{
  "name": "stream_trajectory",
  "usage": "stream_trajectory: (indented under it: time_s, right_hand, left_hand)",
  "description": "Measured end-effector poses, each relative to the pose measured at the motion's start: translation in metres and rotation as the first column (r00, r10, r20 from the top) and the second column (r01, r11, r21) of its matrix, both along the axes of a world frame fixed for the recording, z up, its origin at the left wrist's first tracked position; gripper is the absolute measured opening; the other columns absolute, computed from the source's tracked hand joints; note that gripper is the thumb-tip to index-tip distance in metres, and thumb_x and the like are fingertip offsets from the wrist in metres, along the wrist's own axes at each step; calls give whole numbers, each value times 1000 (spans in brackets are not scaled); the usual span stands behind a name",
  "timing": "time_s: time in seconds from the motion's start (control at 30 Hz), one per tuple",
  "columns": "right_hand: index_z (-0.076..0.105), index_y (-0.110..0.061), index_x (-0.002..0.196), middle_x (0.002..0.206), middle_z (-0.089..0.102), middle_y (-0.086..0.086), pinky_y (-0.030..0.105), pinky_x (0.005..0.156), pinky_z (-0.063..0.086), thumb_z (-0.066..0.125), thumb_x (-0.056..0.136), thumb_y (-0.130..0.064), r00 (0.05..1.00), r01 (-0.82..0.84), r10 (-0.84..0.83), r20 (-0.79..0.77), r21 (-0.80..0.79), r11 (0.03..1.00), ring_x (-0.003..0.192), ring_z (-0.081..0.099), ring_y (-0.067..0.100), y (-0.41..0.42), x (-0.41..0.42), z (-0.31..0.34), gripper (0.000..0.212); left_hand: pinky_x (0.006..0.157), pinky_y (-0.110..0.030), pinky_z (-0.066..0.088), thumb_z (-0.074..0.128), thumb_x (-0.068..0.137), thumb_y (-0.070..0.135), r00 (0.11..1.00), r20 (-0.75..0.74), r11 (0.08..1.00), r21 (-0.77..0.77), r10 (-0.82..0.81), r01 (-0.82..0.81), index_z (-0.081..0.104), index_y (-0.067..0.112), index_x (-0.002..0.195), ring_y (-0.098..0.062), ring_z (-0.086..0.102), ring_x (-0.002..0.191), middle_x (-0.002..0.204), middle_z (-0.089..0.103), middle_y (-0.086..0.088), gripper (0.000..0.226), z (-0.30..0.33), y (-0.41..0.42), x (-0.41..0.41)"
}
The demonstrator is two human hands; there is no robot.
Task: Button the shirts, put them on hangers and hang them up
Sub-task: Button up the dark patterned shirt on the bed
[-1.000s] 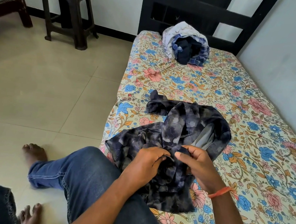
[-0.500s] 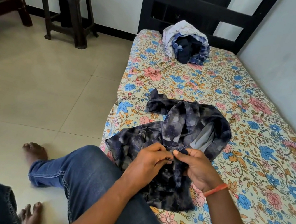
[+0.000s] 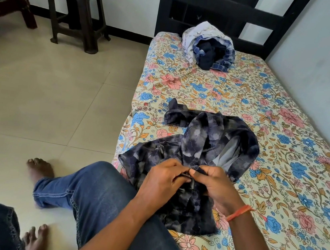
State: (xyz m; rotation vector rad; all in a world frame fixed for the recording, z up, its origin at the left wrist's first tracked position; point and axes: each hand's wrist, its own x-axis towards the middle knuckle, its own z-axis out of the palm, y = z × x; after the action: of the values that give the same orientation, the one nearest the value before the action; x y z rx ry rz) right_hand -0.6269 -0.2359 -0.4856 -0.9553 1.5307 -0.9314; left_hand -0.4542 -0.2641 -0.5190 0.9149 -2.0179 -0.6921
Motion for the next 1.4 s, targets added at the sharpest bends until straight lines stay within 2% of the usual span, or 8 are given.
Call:
stream_trajectory:
  time_s: [0.1,0.23,0.37,0.57,0.87,1.03,1.23,1.4]
  right_hand:
    - [72,-1,90,99,67,33,59,95,47,76,78,-44,984,-104,102,-146,-5,995,88,66,36,-1,-5,2,45]
    - [71,-5,87,86,68,23,57,86,52,75,79,-50,951,-137,122,-285,-32,990,76,61,23,1,-6,3,45]
    - [75,-10,87,92,70,15,36,83,55,78,83,-26,956,-162,125,-264,-120,980,83,66,16,7,-4,4,16]
    - [74,-7,88,105,63,6,20,82,47,72,89,-20,911,-294,231,-340,-146,944,91,62,10,8,-15,-5,14]
    - [65,-11,93,104,55,2,13,81,41,63,96,-19,785,-462,330,-525,-140,876,90,56,6,-5,-12,-7,8]
    - [62,-11,88,99,53,1,12,74,37,62,97,-16,709,-503,296,-640,-165,848,84,51,5,-9,-5,-13,10]
    - [54,-31,77,94,50,-6,14,73,37,65,94,-14,727,-468,236,-645,-214,857,82,51,4,-10,0,-14,26]
    - [64,-13,89,100,53,-4,28,85,45,64,95,-20,789,-408,208,-578,-239,881,93,57,12,-9,-3,-22,9]
  left_hand:
    - [65,-28,51,72,88,22,1000,21,1000,-6,-16,16,76,19,95,-5,59,75,86,65,9,9,-1,-1,-1]
    - [65,-29,50,71,88,24,1000,18,998,65,-11,10,77,22,90,-5,61,75,81,67,10,7,-2,-3,-3]
    - [66,-26,56,76,84,20,995,-99,968,250,23,2,79,20,91,-4,65,73,82,71,11,8,-4,-6,-1]
    - [61,-27,59,73,87,15,969,-243,704,682,-34,196,77,6,99,-8,66,68,80,72,-5,15,-2,-13,6]
    - [55,-24,54,61,97,20,978,-206,743,660,34,114,68,3,94,-7,58,70,101,50,-8,18,-9,-14,0]
    - [77,-1,33,51,101,22,996,-85,784,618,-17,66,59,20,78,6,38,82,101,34,-4,24,-8,-15,2]
    - [81,1,31,46,103,25,996,-84,737,671,-41,87,55,21,84,-4,35,91,100,28,4,21,-9,-16,3]
    - [77,1,33,50,102,27,993,-112,709,702,23,63,52,0,84,0,36,89,105,28,2,33,-11,-16,2]
